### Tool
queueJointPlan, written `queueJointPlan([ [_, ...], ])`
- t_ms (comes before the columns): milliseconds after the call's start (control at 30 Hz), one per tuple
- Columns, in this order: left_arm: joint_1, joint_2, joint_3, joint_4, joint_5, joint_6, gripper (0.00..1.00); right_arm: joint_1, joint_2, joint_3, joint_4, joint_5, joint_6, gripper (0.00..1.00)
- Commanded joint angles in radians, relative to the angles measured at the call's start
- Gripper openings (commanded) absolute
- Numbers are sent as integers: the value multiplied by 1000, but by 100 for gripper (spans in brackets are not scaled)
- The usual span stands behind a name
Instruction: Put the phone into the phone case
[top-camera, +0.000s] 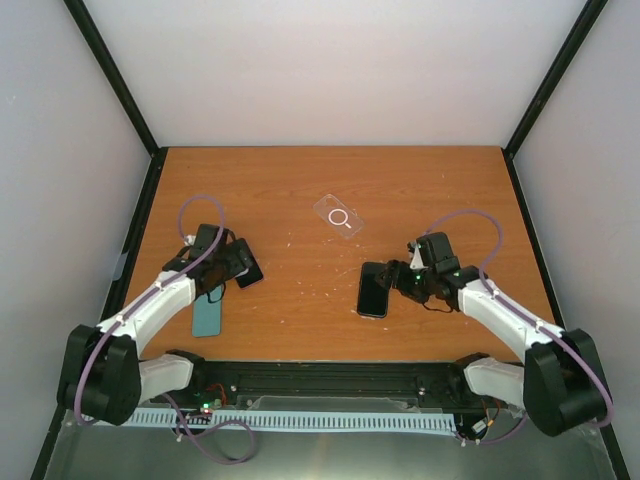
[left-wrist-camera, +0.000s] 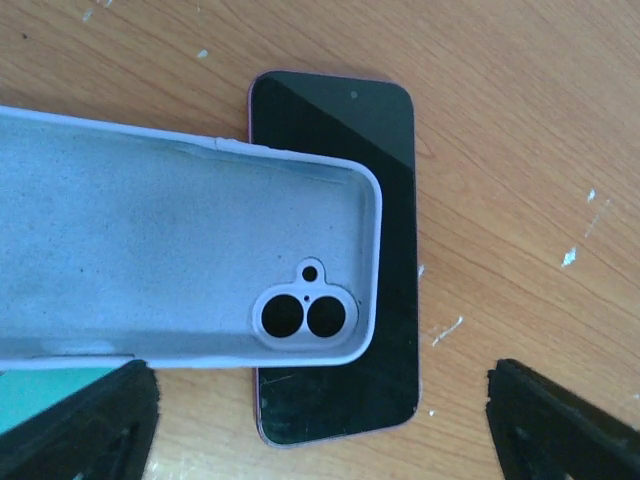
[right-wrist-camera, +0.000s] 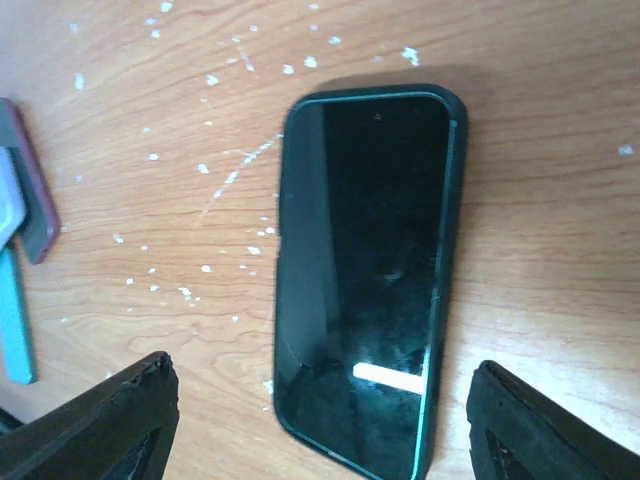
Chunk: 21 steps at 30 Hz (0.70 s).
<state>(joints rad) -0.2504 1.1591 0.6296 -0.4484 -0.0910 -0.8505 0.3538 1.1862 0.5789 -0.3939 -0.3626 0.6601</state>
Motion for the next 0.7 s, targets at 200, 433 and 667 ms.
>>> queueJointPlan([
  [200,8,225,121,68,-14,139,62,-1,-155,-49,26,-61,33,76],
  [433,8,354,174,96,2,185,51,-1,-232,-96,58,-68,62,74],
  [667,8,418,188,124,26,187,43,-2,-261,-117,73,-73,76,73],
])
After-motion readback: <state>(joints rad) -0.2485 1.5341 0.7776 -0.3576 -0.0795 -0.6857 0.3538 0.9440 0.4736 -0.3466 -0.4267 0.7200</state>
